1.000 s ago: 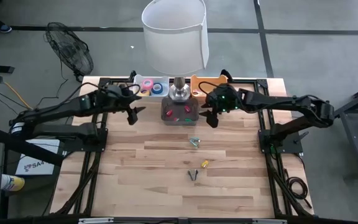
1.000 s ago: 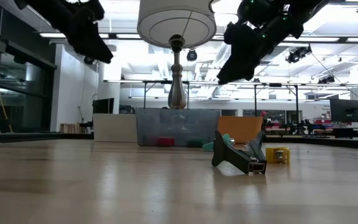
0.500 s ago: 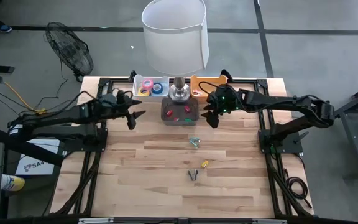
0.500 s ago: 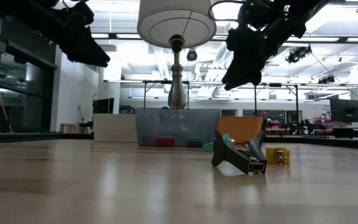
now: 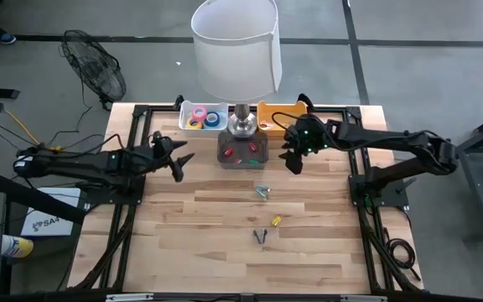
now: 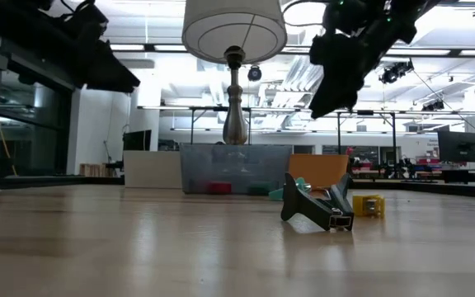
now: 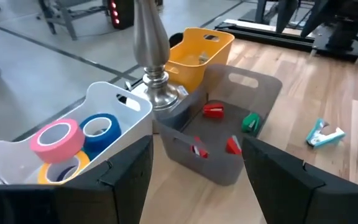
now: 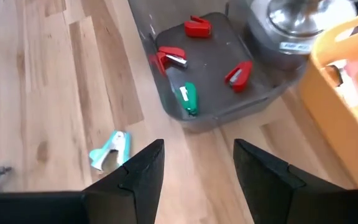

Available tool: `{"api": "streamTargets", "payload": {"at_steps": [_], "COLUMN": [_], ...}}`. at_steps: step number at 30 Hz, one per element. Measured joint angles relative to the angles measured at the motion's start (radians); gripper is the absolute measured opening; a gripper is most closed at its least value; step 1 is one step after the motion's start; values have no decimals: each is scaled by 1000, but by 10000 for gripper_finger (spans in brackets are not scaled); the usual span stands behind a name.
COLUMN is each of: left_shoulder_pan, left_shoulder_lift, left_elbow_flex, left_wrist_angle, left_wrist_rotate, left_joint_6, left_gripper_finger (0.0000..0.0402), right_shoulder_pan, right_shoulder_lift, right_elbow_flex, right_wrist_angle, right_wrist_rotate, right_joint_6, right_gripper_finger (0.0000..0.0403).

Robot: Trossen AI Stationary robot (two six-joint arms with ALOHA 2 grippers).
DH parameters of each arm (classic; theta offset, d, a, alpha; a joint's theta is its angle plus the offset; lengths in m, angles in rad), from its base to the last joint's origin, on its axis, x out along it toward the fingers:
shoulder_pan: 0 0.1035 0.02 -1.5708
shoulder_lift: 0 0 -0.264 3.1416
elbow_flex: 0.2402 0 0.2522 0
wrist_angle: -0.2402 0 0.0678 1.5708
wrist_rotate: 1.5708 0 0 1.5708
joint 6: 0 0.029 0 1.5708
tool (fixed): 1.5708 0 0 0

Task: Pick and place Stapler, Stapler remover, tape
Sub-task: Put the blue staple remover into the yellow bin

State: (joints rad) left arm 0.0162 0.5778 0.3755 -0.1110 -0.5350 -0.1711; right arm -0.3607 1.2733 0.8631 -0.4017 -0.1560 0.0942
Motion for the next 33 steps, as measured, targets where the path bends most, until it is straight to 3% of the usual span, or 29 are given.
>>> {"api": "streamTargets", "payload": {"at_steps": [7, 17, 26, 30, 33], "left_shoulder_pan": [-79, -89, -89, -89, -88], "left_shoulder_lift": [-57, -236, -476, -569, -571], "left_elbow_flex": [-64, -158, -254, -310, -350], "left_wrist_angle": [-3, -2, 14, 85, 186], "left_wrist_rotate": [-125, -125, -46, 23, 72], "left_joint_6": [-43, -17, 43, 107, 164], "left_gripper_finger": [241, 241, 241, 241, 241], "right_shoulder_pan": [0, 0, 0, 0, 0], "right_shoulder_lift": [-77, -105, -105, -105, -105], "right_elbow_flex": [0, 0, 0, 0, 0], "right_wrist_angle": [-50, -107, -118, -116, -109], "right_wrist_rotate": [82, 94, 94, 94, 94], "right_joint_6": [-51, -103, -103, -103, -103], "right_gripper_finger": [184, 184, 184, 184, 184]}}
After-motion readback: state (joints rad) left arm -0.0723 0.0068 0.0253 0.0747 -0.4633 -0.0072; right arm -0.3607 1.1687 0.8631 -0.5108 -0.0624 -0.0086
